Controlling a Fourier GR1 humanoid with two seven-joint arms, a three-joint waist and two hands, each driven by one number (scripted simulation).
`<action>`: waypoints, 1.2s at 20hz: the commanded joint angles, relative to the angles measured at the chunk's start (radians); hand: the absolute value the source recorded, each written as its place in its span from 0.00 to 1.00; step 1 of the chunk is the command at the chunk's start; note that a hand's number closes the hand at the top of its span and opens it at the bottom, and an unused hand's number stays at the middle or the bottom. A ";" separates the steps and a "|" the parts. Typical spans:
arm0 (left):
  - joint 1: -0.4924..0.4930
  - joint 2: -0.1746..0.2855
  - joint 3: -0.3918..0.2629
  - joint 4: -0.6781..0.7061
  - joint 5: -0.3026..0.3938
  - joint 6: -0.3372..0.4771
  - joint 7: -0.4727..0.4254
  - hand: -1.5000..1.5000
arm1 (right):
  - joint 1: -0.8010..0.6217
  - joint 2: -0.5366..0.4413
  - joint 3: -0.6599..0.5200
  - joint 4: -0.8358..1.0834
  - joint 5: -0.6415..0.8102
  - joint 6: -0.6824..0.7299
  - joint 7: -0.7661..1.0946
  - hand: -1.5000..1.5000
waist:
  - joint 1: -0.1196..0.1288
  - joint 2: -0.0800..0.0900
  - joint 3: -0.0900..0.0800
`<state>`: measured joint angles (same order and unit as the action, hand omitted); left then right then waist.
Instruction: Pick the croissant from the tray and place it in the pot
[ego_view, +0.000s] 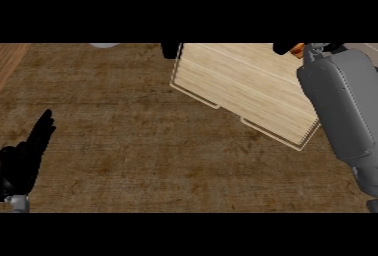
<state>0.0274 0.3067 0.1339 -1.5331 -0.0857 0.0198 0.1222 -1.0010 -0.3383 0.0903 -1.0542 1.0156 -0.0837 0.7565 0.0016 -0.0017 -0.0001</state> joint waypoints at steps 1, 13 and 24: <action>0.034 -0.039 -0.026 -0.029 -0.034 0.027 -0.004 0.50 | 0.015 -0.020 -0.061 0.022 0.002 -0.110 -0.061 1.00 | 0.009 0.003 0.000; -0.060 -0.034 0.000 0.051 -0.032 0.003 -0.014 0.50 | -0.148 -0.211 -0.259 0.470 -0.081 -0.203 -0.408 1.00 | 0.029 0.016 0.000; -0.059 -0.058 -0.038 -0.011 -0.039 -0.007 0.003 0.50 | -0.137 -0.345 -0.322 0.760 -0.081 -0.283 -0.654 1.00 | 0.074 0.039 0.003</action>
<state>-0.0219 0.2667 0.1075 -1.5528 -0.1243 0.0098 0.1408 -1.1528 -0.6388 -0.2225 -0.3795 0.9229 -0.3408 0.1779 0.0613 0.0246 -0.0006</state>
